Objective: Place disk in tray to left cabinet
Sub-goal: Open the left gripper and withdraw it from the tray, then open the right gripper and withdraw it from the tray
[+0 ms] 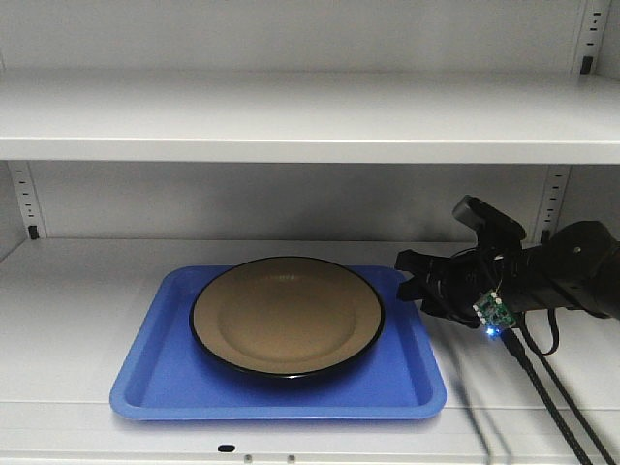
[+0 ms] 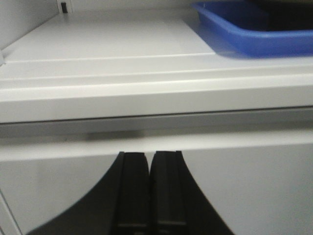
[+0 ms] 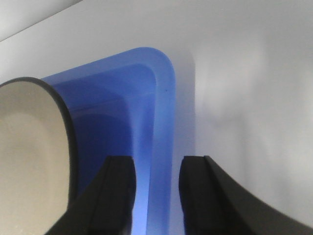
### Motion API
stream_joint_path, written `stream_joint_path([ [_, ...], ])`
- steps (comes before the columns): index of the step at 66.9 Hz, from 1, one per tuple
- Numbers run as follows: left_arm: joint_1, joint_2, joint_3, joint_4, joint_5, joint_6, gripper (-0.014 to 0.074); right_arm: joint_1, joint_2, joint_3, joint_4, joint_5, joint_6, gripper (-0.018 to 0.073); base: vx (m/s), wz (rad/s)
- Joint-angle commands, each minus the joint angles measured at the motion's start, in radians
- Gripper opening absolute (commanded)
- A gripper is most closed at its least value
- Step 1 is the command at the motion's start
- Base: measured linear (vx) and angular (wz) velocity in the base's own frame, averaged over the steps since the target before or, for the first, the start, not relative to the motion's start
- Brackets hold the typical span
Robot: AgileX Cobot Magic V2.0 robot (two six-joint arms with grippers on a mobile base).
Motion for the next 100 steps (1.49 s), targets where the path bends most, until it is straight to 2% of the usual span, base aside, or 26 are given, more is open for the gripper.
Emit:
stream_joint_path([
  [1,0.022,-0.017,0.022,0.01,-0.072,-0.01,-0.0003,0.0,-0.059,-0.035,0.022,-0.044,-0.013,0.0319,0.0,0.0],
  [12,0.083,-0.018,0.021,0.01,-0.091,-0.01,-0.0003,0.0,-0.059,-0.035,0.022,-0.043,-0.013,0.0319,0.0,0.0],
  [17,0.091,-0.017,0.021,0.007,-0.091,-0.01,-0.0003,0.0,-0.059,-0.035,0.022,-0.043,-0.013,0.0319,0.0,0.0],
  [72,0.091,-0.014,0.021,0.007,-0.089,-0.01,-0.0003,0.001,-0.059,-0.035,0.022,-0.035,-0.013,0.0319,0.0,0.0],
  [86,0.091,-0.014,0.021,0.007,-0.089,-0.01,-0.0003,0.0,-0.121,-0.035,0.023,-0.022,-0.013,0.0319,0.0,0.0],
  [93,0.091,-0.014,0.021,0.007,-0.088,-0.01,-0.0003,0.0,-0.178,0.029,0.027,-0.087,-0.017,0.0314,0.0,0.0],
  [100,0.091,-0.014,0.021,0.007,-0.088,-0.01,-0.0003,0.0,-0.269,0.22,0.076,-0.228,-0.011,0.0302,0.0,0.0],
])
